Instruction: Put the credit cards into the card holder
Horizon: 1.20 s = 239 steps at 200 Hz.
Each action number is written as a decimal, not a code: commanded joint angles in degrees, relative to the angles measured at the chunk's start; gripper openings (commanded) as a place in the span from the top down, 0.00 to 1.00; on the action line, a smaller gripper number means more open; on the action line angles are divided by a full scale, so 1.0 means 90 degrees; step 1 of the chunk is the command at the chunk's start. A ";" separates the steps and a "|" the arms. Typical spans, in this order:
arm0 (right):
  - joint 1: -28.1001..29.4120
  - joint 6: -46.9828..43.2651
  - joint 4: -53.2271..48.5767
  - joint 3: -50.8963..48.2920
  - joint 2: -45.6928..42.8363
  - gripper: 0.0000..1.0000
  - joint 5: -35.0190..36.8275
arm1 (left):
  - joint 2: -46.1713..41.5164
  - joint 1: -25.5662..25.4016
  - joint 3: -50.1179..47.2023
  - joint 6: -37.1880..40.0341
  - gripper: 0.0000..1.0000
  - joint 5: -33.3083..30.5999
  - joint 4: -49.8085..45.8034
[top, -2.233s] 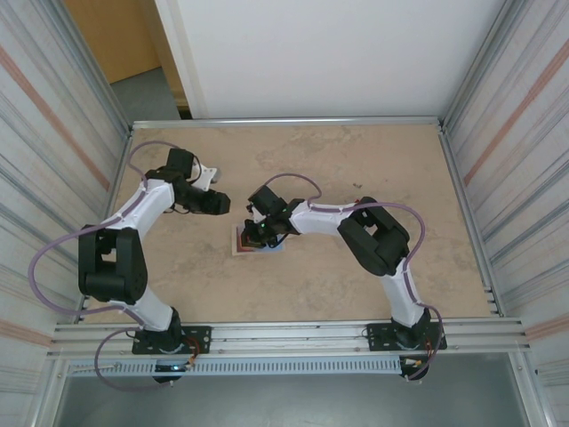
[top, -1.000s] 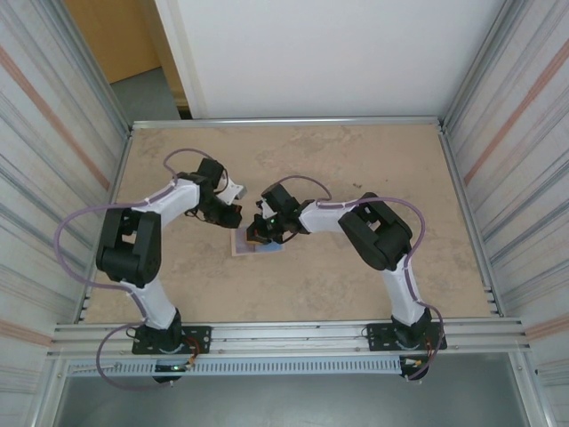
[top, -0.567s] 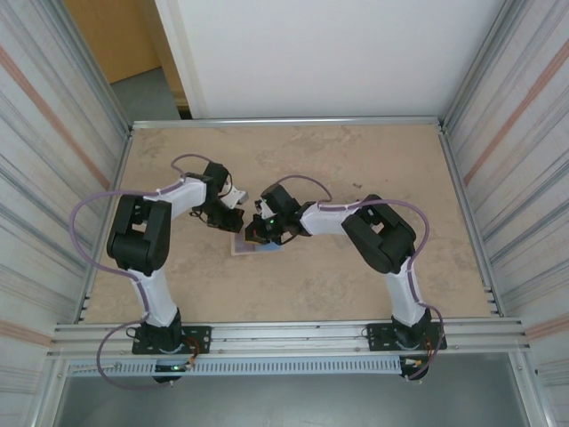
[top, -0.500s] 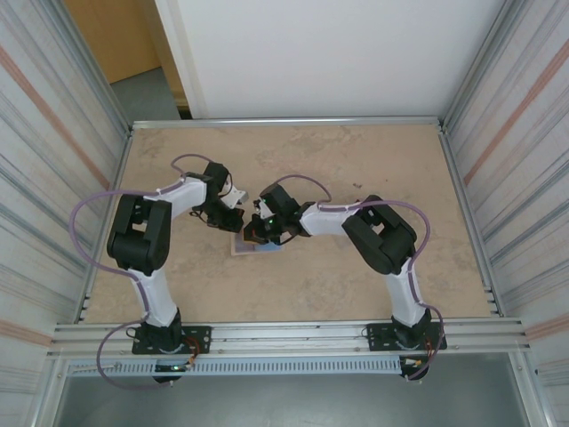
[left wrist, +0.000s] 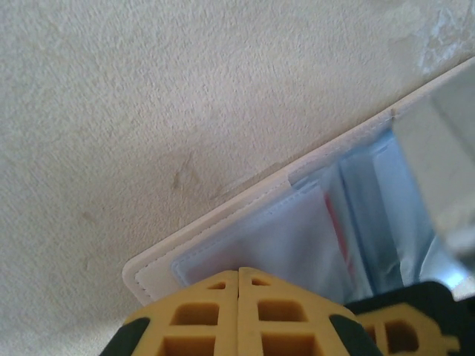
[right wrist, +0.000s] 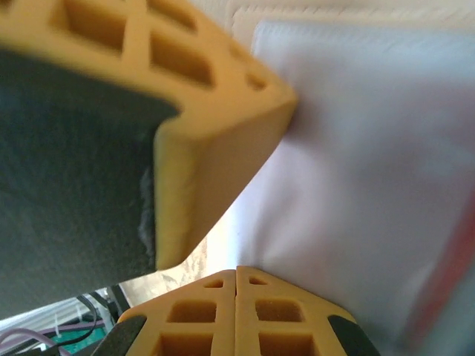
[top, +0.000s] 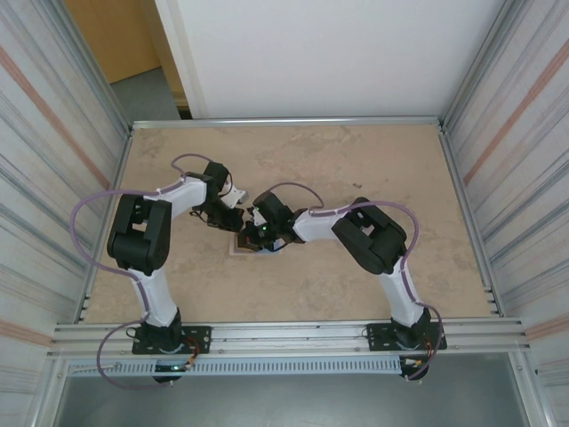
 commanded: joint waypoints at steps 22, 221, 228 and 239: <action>0.0172 -0.0126 -0.0497 -0.0074 -0.0437 0.99 0.0135 | 0.0082 -0.0043 0.0043 0.0015 1.00 -0.0293 -0.0075; -0.2479 -0.4981 -0.7444 0.0411 -0.4929 0.30 0.3891 | -0.1935 -0.2247 0.1007 0.1736 0.55 -0.0377 0.0731; -0.2668 -0.5071 -0.7525 0.0379 -0.5006 0.29 0.3839 | -0.1781 -0.2377 0.1148 0.1701 0.55 -0.0236 0.0704; -0.2984 -0.5269 -0.7619 0.0333 -0.5100 0.26 0.3721 | -0.1501 -0.2547 0.1395 0.1597 0.55 -0.0102 0.0715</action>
